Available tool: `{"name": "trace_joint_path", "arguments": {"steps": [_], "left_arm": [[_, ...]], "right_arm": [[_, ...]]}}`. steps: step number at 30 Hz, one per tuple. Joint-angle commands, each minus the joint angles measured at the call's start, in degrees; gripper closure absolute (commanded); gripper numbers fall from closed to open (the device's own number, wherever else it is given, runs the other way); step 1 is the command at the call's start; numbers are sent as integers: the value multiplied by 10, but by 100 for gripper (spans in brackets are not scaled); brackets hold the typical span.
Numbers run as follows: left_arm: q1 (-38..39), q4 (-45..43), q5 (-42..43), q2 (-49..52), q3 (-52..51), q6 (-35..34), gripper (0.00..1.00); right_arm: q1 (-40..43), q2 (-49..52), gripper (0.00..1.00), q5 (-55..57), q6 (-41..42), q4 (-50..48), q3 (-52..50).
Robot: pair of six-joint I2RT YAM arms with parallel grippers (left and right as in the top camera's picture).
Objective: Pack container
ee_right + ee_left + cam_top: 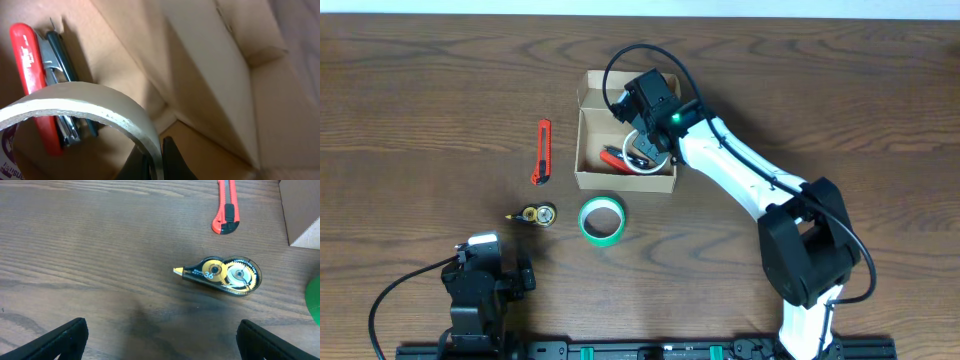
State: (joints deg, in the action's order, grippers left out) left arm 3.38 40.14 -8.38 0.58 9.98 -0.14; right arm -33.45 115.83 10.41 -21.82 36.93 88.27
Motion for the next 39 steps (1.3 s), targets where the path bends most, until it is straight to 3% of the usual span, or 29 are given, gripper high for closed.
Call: {"name": "trace_joint_path", "arguments": {"steps": [1, 4, 15, 21, 23, 24, 26, 39], "left_arm": [[-4, 1, -8, -3, -6, 4, 5], [-4, 1, -8, -3, -6, 4, 4], [-4, 1, -8, -3, -6, 4, 5], [-4, 1, -8, -3, -6, 4, 5], [-4, 1, -8, -3, -6, 4, 5], [-4, 1, -8, -3, -6, 4, 4], [-4, 1, -8, -3, -6, 4, 5], [-4, 1, -8, -3, -6, 4, 5]], "right_arm": [[2, 16, 99, -4, -16, -3, 12], [2, 26, 97, -3, -16, -3, 12], [2, 33, 69, -3, -16, -19, 12], [0, 28, 62, -4, -12, -30, 13], [-4, 19, 52, -4, -8, -28, 14], [-7, 13, 39, -3, -4, -27, 14], [-14, -4, 2, -4, 5, -26, 14], [-46, -245, 1, -30, 143, 72, 13]]}}
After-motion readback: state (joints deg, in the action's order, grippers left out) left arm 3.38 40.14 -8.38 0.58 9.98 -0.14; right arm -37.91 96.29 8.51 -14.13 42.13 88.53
